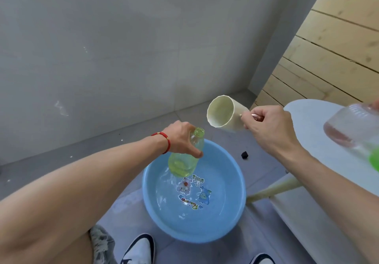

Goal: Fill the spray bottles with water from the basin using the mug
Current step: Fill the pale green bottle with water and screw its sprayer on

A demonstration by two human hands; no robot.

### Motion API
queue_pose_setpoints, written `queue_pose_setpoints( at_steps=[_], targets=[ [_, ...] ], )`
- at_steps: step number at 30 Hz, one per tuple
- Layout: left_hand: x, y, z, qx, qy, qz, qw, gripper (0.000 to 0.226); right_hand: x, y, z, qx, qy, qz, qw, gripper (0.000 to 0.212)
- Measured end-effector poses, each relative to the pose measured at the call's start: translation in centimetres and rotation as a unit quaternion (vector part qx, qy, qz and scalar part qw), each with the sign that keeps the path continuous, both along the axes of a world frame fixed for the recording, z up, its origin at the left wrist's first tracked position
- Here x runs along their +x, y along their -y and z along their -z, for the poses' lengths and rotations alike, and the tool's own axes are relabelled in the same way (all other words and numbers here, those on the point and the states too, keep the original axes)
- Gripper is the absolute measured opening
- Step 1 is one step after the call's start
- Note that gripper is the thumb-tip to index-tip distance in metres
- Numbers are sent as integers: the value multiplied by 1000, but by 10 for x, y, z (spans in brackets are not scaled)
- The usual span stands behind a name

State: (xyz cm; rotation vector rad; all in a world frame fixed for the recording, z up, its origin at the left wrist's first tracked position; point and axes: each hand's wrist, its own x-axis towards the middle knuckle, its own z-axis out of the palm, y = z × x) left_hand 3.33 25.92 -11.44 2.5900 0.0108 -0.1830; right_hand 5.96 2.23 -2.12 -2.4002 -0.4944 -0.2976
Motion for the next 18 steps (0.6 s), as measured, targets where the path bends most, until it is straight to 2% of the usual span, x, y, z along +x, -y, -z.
queue_pose_setpoints(
  at_steps=[8,18],
  targets=[
    [5,7,3,-6,-7,12,1000,44,-6,-4,0,-40,56,-32,997,47],
    [7,9,4,-7,-20,10,1000,56,-7,-4,3,-76,113,-58,989,47]
  ],
)
